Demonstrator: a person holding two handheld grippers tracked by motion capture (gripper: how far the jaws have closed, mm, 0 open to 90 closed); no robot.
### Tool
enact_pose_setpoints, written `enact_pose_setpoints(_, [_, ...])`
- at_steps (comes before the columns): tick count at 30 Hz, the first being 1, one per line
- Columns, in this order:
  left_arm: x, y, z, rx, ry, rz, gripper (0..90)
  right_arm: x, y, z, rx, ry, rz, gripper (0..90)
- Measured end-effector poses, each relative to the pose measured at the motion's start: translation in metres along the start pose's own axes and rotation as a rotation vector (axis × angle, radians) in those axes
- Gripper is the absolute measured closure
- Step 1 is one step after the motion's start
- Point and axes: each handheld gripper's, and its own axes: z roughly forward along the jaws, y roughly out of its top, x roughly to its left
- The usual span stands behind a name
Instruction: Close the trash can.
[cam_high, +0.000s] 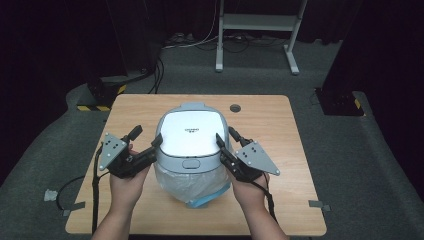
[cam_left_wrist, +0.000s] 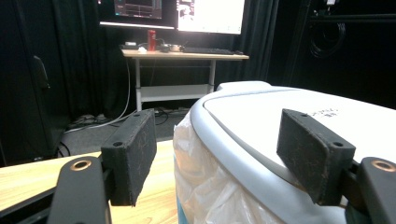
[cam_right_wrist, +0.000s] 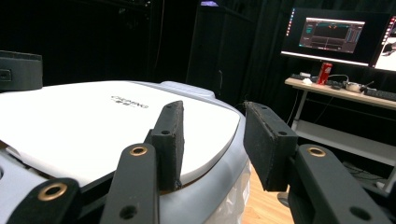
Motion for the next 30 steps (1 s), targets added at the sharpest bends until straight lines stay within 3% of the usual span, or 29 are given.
enact_pose_setpoints(6, [-0.005, -0.002, -0.001, -0.011, 0.013, 0.028, 30.5, -0.001, -0.002, -0.002, 0.003, 0.015, 0.006, 59.1])
enact_pose_setpoints(14, [-0.005, -0.003, -0.001, -0.006, 0.006, 0.012, 32.0, 0.0, -0.005, -0.005, -0.001, 0.017, 0.017, 59.4])
enact_pose_setpoints(17, [-0.007, -0.005, -0.001, -0.001, 0.016, 0.049, 33.7, 0.0, -0.006, -0.005, -0.006, 0.015, 0.021, 60.9])
enact_pose_setpoints(21, [-0.008, -0.006, -0.001, -0.016, 0.022, 0.051, 35.2, 0.005, -0.011, -0.008, -0.027, -0.003, 0.03, 61.4])
enact_pose_setpoints(25, [-0.005, 0.0, -0.003, 0.009, 0.023, 0.043, 34.1, 0.005, -0.004, -0.008, 0.005, -0.009, -0.01, 56.2])
enact_pose_setpoints(30, [0.009, 0.005, -0.012, -0.004, 0.042, 0.039, 31.8, -0.006, 0.004, -0.012, -0.006, -0.03, 0.006, 53.5])
